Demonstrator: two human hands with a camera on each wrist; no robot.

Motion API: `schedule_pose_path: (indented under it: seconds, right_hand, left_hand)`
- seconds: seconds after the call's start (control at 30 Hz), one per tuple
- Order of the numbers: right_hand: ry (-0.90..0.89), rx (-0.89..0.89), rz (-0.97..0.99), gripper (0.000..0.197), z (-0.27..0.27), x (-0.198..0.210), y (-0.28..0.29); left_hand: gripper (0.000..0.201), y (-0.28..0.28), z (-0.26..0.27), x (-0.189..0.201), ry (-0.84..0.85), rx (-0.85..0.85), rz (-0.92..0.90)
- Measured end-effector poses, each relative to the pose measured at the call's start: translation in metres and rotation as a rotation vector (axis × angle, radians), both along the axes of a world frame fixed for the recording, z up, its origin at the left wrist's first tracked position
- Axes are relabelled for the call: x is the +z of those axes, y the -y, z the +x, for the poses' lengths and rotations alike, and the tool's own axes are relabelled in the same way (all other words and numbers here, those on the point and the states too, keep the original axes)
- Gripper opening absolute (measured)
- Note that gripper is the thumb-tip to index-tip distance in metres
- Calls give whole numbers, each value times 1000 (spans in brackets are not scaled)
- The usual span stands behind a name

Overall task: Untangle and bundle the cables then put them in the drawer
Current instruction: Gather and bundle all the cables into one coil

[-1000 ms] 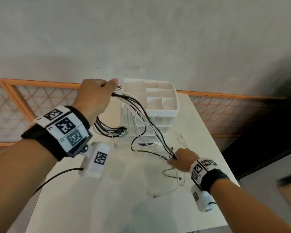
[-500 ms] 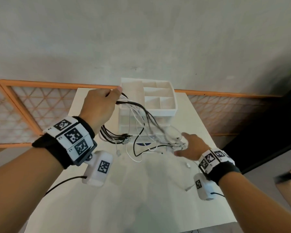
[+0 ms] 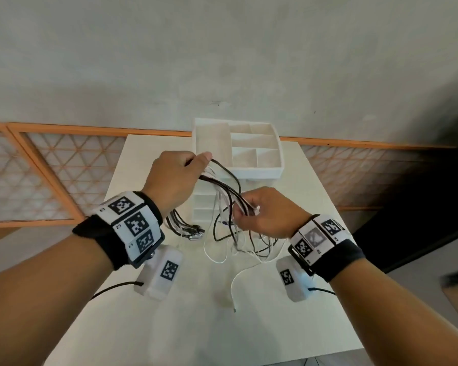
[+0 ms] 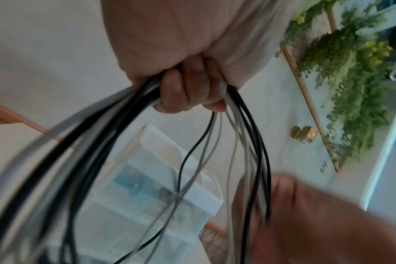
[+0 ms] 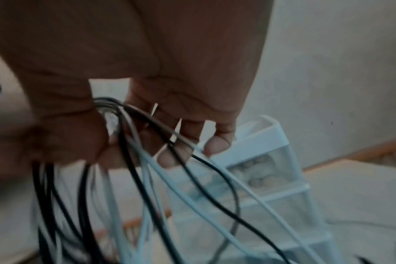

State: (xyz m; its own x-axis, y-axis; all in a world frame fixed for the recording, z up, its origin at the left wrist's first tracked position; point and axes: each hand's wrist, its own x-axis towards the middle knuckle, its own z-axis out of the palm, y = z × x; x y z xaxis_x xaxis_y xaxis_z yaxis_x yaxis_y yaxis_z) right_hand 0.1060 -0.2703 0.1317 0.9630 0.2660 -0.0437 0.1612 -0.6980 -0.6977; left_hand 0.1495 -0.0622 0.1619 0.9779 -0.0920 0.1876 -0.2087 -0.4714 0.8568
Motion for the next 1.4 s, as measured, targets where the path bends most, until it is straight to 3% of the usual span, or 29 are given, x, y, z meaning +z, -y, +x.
schedule_pose_path:
  seconds: [0.13, 0.23, 0.43, 0.5, 0.57, 0.6, 0.7, 0.77, 0.87, 0.97, 1.07, 1.23, 1.4]
  right_hand:
    - [-275, -29, -595, 27, 0, -43, 29]
    - [-321, -167, -705, 30, 0, -66, 58]
    - [58, -758, -305, 43, 14, -26, 89]
    - [284, -848, -154, 27, 9, -19, 92]
    - [449, -807, -120, 18, 2, -29, 94]
    - [415, -763, -186, 19, -2, -40, 97]
    - [-57, -695, -562, 19, -12, -79, 111]
    - [-195, -719, -602, 16, -15, -87, 115]
    - [-172, -876, -221, 19, -3, -71, 111]
    - [16, -1013, 186, 19, 13, -33, 108]
    - [286, -971, 88, 17, 18, -2, 109]
    - [498, -926, -104, 11, 9, -11, 122]
    - [168, -829, -71, 14, 7, -34, 126]
  left_hand:
    - [56, -14, 13, 18, 58, 61, -129]
    - [53, -21, 18, 24, 53, 21, -172]
    - [58, -17, 14, 2, 18, 89, 53]
    - [59, -17, 13, -1, 35, 132, 62]
    - [59, -19, 15, -1, 49, 162, -5]
    - [58, -19, 16, 1, 47, 169, -77]
    - [54, -20, 19, 10, 31, 169, -279]
    - [53, -19, 19, 15, 32, 157, -313]
    - [54, -16, 17, 12, 31, 88, -210]
    - [56, -9, 10, 5, 43, 64, 75]
    - [57, -6, 3, -2, 13, 94, 170]
    - [58, -19, 9, -2, 36, 145, 62]
    - [59, -22, 18, 2, 13, 165, -72]
